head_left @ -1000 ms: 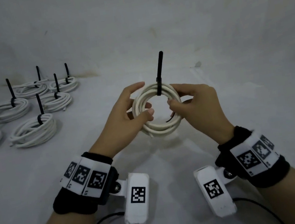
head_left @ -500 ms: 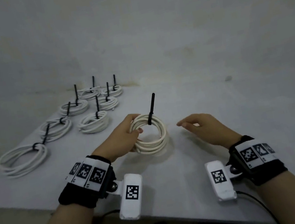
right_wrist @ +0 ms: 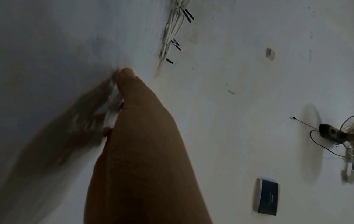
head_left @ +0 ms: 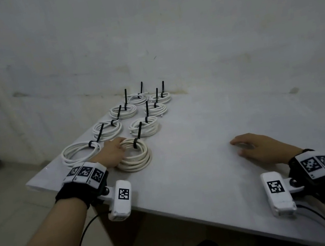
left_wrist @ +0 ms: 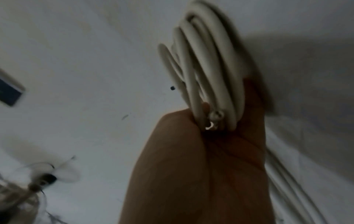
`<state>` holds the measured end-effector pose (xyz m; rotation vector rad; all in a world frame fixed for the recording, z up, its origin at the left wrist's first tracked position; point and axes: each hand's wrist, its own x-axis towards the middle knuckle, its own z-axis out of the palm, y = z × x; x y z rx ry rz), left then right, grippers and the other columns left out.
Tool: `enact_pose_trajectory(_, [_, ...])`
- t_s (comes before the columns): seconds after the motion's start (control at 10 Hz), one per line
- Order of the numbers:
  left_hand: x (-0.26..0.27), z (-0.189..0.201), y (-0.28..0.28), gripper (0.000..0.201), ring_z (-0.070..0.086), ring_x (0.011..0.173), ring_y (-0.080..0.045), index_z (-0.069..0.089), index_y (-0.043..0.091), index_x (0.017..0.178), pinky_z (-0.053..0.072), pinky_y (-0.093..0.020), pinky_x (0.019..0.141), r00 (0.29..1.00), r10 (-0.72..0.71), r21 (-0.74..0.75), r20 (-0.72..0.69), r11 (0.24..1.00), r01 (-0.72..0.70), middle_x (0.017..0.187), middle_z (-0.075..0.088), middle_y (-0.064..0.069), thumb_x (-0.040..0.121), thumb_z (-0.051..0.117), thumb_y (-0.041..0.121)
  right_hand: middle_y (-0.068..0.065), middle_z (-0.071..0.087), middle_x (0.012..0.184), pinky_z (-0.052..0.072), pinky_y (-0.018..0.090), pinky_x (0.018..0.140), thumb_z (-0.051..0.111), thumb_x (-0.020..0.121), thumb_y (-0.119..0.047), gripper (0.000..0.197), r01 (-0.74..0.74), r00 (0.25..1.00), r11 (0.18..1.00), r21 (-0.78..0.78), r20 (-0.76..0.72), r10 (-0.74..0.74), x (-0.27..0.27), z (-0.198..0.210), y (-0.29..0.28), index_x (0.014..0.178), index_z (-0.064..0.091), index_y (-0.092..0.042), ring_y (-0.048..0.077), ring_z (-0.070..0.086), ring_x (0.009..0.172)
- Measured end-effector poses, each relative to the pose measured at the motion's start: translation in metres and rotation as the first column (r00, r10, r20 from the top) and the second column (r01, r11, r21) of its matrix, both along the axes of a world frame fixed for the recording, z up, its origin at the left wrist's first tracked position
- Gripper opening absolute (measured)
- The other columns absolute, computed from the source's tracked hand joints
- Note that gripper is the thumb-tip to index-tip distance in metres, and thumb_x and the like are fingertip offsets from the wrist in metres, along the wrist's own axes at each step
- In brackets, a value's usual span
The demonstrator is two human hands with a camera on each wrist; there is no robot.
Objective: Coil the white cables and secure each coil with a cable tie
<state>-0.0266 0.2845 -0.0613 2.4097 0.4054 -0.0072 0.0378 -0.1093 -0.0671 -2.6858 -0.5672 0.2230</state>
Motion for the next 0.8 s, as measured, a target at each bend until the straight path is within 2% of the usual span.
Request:
enact_pose_trajectory(0.1, [0.005, 0.001, -0.004, 0.047, 0.042, 0.125, -0.038, 0.041, 0.014, 0.138, 0.032, -0.039, 0.104, 0.998, -0.016, 0.16, -0.054, 0.987, 0.025, 0.143, 0.037, -0.022, 0.1, 0.033, 0.04, 0.001, 0.04, 0.147, 0.022, 0.015, 0.1, 0.055, 0.096, -0.018, 0.04, 0.003, 1.0, 1.0, 0.02, 0.001, -0.003, -0.001, 0.0, 0.0, 0.136, 0.05, -0.019, 0.017, 0.037, 0.135])
enact_pose_trajectory(0.2, [0.003, 0.008, -0.019, 0.093, 0.021, 0.141, -0.034, 0.025, 0.02, 0.148, 0.02, -0.043, 0.114, 0.991, -0.029, 0.241, -0.13, 0.969, 0.06, 0.153, 0.024, -0.014, 0.075, 0.041, 0.076, 0.0, 0.041, 0.147, 0.021, 0.012, 0.095, 0.056, 0.096, -0.017, 0.039, 0.003, 1.0, 1.0, 0.03, 0.004, -0.003, 0.0, -0.001, -0.001, 0.134, 0.051, -0.02, 0.016, 0.038, 0.135])
enact_pose_trajectory(0.3, [0.004, 0.005, -0.023, 0.102, 0.03, 0.137, -0.031, 0.023, 0.02, 0.146, 0.028, -0.04, 0.111, 0.976, -0.095, 0.345, -0.195, 0.925, 0.159, 0.148, 0.028, -0.009, 0.068, 0.063, 0.07, -0.001, 0.041, 0.147, 0.022, 0.014, 0.097, 0.056, 0.096, -0.019, 0.038, 0.0, 1.0, 0.999, 0.044, -0.005, 0.0, 0.003, -0.004, -0.003, 0.133, 0.051, -0.022, 0.015, 0.037, 0.135])
enact_pose_trajectory(0.4, [0.008, 0.004, -0.018, 0.098, 0.032, 0.135, -0.028, 0.021, 0.02, 0.147, 0.03, -0.042, 0.11, 0.975, -0.123, 0.339, -0.184, 0.923, 0.181, 0.148, 0.027, -0.008, 0.072, 0.072, 0.057, -0.003, 0.04, 0.148, 0.021, 0.014, 0.098, 0.056, 0.096, -0.02, 0.038, 0.002, 1.0, 0.999, 0.044, -0.011, -0.001, 0.004, -0.005, -0.004, 0.133, 0.051, -0.023, 0.014, 0.036, 0.135])
enact_pose_trajectory(0.5, [0.01, 0.006, -0.014, 0.102, 0.031, 0.137, -0.027, 0.021, 0.02, 0.148, 0.029, -0.042, 0.112, 0.976, -0.126, 0.336, -0.178, 0.924, 0.181, 0.151, 0.027, -0.008, 0.07, 0.074, 0.057, -0.002, 0.041, 0.147, 0.022, 0.015, 0.098, 0.057, 0.095, -0.019, 0.037, 0.014, 1.0, 0.998, 0.055, -0.012, -0.014, 0.005, -0.005, -0.004, 0.132, 0.053, -0.023, 0.015, 0.037, 0.135])
enact_pose_trajectory(0.6, [0.008, 0.012, -0.02, 0.102, 0.024, 0.141, -0.027, 0.021, 0.02, 0.149, 0.024, -0.041, 0.114, 0.982, -0.157, 0.356, -0.101, 0.916, 0.183, 0.154, 0.023, -0.008, 0.07, 0.073, 0.059, 0.001, 0.045, 0.143, 0.025, 0.017, 0.099, 0.057, 0.095, -0.019, 0.038, 0.03, 0.999, 0.997, 0.068, -0.013, -0.029, 0.001, -0.001, 0.0, 0.133, 0.052, -0.019, 0.017, 0.041, 0.132])
enact_pose_trajectory(0.7, [0.01, 0.019, -0.035, 0.094, 0.012, 0.145, -0.024, 0.02, 0.018, 0.15, 0.017, -0.04, 0.117, 0.976, -0.217, 0.337, -0.002, 0.919, 0.205, 0.158, 0.01, -0.008, 0.077, 0.068, 0.054, 0.005, 0.058, 0.129, 0.035, 0.023, 0.096, 0.057, 0.095, -0.021, 0.041, 0.063, 0.998, 0.99, 0.127, -0.001, -0.063, -0.002, 0.004, -0.001, 0.135, 0.05, -0.017, 0.018, 0.054, 0.116])
enact_pose_trajectory(0.8, [-0.004, 0.026, -0.069, 0.073, 0.015, 0.144, -0.017, 0.032, 0.022, 0.145, 0.018, -0.037, 0.117, 0.908, -0.364, 0.237, 0.208, 0.919, 0.315, 0.157, 0.015, -0.002, 0.084, 0.064, 0.045, -0.001, 0.066, 0.11, 0.043, 0.021, 0.087, 0.058, 0.094, -0.021, 0.029, 0.057, 0.996, 0.957, 0.284, 0.049, -0.073, -0.023, 0.011, -0.007, 0.122, 0.059, -0.024, 0.012, 0.063, 0.097])
